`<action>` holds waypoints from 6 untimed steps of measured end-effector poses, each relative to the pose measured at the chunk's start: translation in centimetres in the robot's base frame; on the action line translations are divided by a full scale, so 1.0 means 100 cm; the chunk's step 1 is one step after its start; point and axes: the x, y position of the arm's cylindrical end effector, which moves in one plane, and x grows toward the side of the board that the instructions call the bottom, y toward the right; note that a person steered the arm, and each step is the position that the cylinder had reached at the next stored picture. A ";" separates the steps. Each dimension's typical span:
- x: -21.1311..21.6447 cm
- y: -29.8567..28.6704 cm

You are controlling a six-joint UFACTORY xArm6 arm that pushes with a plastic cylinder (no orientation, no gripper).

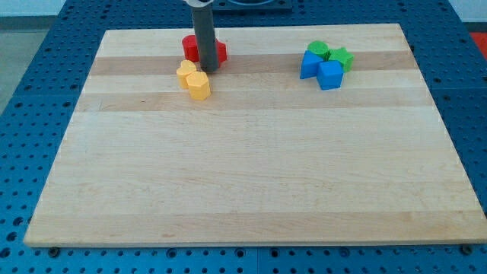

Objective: Place the yellow heart parallel to the yellow hexagon

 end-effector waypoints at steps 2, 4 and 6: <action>0.012 -0.011; 0.017 -0.045; 0.028 -0.074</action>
